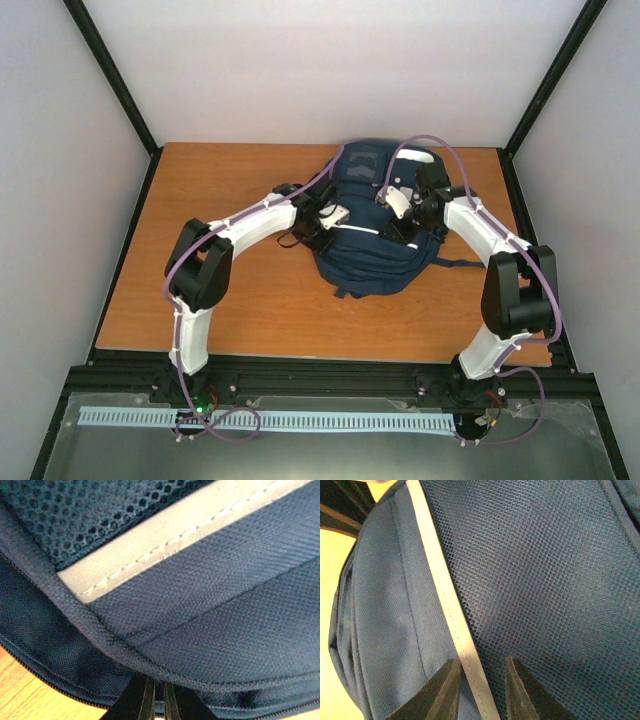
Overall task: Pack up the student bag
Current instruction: Zip the student bag at the center of the board.
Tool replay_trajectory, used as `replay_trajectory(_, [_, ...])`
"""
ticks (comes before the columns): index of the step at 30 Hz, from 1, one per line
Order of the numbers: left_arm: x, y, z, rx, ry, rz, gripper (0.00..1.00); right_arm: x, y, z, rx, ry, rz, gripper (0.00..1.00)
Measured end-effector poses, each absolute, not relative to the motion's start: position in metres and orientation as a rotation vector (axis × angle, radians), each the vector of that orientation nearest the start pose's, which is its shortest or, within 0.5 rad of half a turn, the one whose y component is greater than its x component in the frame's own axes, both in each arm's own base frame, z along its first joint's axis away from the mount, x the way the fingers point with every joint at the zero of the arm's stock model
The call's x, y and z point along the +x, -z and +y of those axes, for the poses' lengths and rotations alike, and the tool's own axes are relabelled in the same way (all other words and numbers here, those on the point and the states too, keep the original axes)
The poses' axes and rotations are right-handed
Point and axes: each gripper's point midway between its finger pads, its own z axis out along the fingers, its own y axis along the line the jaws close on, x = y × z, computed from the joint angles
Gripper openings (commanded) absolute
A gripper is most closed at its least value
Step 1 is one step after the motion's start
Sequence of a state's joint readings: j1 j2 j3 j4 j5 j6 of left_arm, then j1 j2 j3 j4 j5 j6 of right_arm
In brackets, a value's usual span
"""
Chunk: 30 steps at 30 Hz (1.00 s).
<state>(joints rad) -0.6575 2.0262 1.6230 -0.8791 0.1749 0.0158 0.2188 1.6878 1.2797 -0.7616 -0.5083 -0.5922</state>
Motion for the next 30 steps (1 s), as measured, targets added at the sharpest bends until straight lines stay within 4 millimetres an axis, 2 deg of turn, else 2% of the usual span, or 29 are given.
replay_trajectory(5, [0.325, -0.084, -0.311, 1.069, 0.532, 2.723, 0.01, 0.357, -0.119, 0.163, -1.142, -0.557, 2.361, 0.24])
replay_trajectory(12, [0.292, -0.099, -0.335, 1.151, 0.896, 2.706, 0.01, 0.352, -0.108, 0.16, -1.125, -0.557, 2.402, 0.19])
replay_trajectory(18, [0.279, -0.106, -0.346, 1.149, 1.072, 2.7, 0.01, 0.35, -0.097, 0.16, -1.095, -0.582, 2.436, 0.15])
replay_trajectory(25, [0.257, -0.08, -0.346, 1.079, 1.204, 2.789, 0.01, 0.346, -0.087, 0.164, -1.032, -0.654, 2.479, 0.12])
replay_trajectory(30, [0.251, -0.069, -0.351, 1.017, 1.294, 2.837, 0.01, 0.343, -0.081, 0.17, -0.993, -0.696, 2.508, 0.11])
